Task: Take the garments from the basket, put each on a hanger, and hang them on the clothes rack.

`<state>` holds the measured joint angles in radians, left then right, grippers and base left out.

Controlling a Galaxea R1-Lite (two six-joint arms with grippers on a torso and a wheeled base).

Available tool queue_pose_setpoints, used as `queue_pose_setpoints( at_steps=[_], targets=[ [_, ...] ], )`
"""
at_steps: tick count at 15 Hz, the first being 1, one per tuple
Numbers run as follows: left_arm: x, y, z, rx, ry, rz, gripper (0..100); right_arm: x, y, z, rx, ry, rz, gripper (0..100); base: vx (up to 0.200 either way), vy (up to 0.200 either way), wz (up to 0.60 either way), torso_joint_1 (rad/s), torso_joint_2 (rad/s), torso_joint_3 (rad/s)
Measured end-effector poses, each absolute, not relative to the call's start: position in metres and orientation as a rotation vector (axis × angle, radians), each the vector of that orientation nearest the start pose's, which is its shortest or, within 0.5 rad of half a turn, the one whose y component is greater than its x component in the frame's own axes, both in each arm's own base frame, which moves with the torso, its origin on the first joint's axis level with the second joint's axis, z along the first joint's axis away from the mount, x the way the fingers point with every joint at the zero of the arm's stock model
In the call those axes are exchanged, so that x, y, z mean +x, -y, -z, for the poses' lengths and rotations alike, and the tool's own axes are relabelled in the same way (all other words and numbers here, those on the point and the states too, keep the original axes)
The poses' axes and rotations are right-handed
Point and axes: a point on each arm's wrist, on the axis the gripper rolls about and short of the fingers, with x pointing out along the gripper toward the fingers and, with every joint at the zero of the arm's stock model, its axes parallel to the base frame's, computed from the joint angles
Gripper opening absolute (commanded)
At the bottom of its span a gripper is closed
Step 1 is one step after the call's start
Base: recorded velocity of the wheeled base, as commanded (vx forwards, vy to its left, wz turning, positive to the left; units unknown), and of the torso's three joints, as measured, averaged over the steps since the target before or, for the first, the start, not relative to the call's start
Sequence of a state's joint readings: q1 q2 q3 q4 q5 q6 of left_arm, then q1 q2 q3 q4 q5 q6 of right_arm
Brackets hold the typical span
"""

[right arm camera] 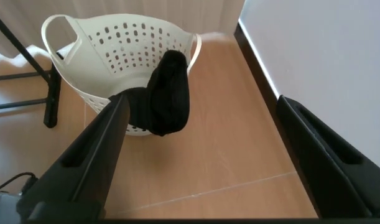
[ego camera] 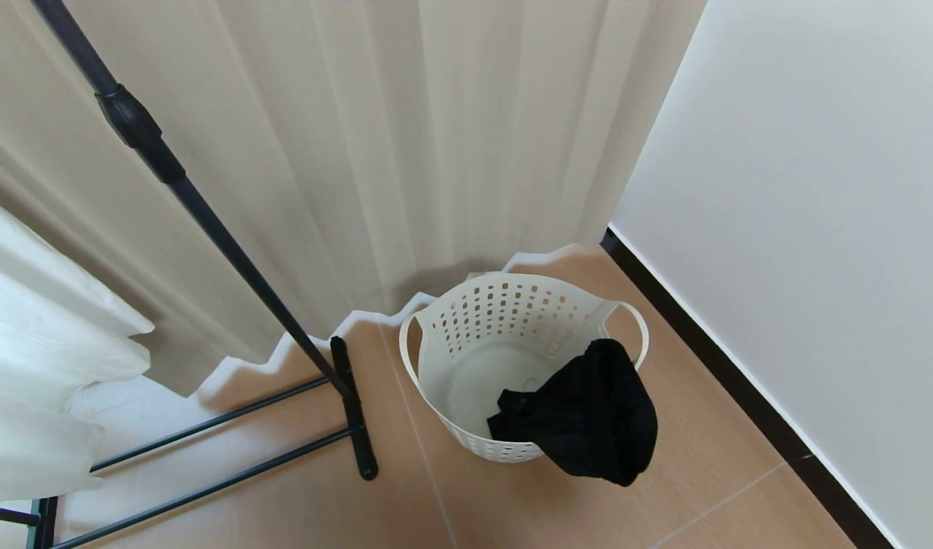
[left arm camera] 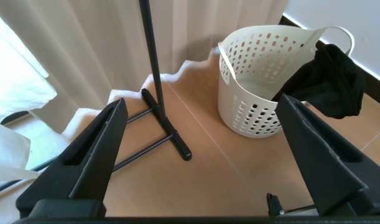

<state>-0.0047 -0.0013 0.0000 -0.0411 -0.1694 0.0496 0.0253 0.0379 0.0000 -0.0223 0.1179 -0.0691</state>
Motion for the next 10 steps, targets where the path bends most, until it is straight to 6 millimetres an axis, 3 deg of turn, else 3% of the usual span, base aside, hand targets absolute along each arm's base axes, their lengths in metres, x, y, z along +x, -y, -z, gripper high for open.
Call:
queue_pose_setpoints(
  at_steps=[5, 8, 10],
  targets=[
    [-0.023, 0.004, -0.080, 0.054, 0.047, 0.174, 100, -0.002, -0.005, -0.085, -0.088, -0.220, -0.291, 100, 0.000, 0.000, 0.00, 0.000, 0.00, 0.000],
    [-0.023, 0.004, -0.080, 0.054, 0.047, 0.174, 100, 0.024, -0.008, -0.111, -0.107, -0.357, -0.352, 100, 0.000, 0.000, 0.00, 0.000, 0.00, 0.000],
    [-0.023, 0.004, -0.080, 0.054, 0.047, 0.174, 100, 0.053, -0.011, -0.129, -0.183, -0.443, -0.397, 100, 0.000, 0.000, 0.00, 0.000, 0.00, 0.000]
  ],
)
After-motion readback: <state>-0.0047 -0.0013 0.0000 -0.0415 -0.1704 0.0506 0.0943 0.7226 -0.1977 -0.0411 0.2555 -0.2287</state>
